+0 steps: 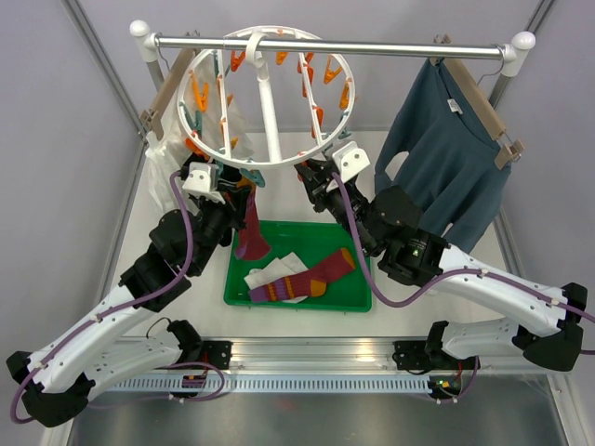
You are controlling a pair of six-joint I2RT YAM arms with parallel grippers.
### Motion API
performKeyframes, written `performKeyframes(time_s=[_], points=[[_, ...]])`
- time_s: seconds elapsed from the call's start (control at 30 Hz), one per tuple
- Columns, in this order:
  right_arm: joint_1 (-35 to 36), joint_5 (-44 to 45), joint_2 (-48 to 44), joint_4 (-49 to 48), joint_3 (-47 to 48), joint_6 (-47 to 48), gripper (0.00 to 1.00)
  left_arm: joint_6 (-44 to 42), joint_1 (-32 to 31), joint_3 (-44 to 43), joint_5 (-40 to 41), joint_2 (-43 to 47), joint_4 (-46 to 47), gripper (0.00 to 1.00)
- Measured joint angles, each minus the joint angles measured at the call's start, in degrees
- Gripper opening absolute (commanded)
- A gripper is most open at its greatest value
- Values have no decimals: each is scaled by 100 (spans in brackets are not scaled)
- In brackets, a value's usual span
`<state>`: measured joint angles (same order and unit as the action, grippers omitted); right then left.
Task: Clip the socks to the hanger
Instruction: Open the clamp at the hanger, then clamp the sock onto the hanger.
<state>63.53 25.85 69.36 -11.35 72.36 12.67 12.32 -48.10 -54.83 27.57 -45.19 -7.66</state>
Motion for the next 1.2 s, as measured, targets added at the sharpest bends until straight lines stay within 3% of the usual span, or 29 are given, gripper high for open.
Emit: performKeyframes(time_s=[0.13,0.73,1.2], points=[[0,31,44,186,127,-212,6,-13,0,0,-173,22,-2,2],[74,107,251,957,629,-960,0,-380,0,782,-2774,544,527,2],[197,166,313,1231,837,-999,0,-428,0,962,-2815,507,1668,2]])
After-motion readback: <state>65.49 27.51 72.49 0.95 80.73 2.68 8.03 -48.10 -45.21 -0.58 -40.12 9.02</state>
